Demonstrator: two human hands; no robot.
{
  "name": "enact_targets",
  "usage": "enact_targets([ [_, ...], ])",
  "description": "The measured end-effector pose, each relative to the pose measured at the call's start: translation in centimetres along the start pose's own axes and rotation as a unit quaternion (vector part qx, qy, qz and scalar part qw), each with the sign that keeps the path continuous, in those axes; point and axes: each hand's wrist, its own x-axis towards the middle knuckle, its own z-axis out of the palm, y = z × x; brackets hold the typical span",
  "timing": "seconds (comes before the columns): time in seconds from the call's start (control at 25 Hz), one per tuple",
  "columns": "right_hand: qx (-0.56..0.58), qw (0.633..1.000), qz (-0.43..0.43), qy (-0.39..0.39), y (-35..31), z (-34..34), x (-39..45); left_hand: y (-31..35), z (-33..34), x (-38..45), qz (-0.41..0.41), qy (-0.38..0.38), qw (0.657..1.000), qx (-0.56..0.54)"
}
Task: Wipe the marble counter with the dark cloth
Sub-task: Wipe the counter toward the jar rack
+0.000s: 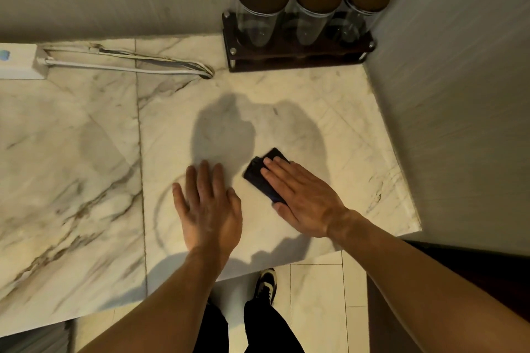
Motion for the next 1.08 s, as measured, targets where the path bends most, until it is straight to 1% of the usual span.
enact_targets([
  [0.32,0.013,1.0,-0.007,0.005,2.7,-1.3,4.1,0.1,-0.2,0.0,0.014,0.035,0.999,0.018],
  [0.68,-0.001,0.997,0.076,0.029,5.9,-2.7,10.9,0.3,-0.3,0.2,-0.002,0.029,1.0,-0.003],
  [0.76,0.008,0.994,0.106,0.039,6.4,-2.7,12.0,0.4,-0.4,0.3,-0.008,0.026,1.0,-0.002],
  [0.88,0.033,0.982,0.175,0.058,6.7,-2.8,13.5,0.4,-0.4,0.4,-0.006,0.023,1.0,0.001],
  [1.08,0.07,0.952,0.284,0.093,6.0,-2.6,14.7,0.3,-0.5,0.4,-0.005,0.027,1.0,-0.005],
])
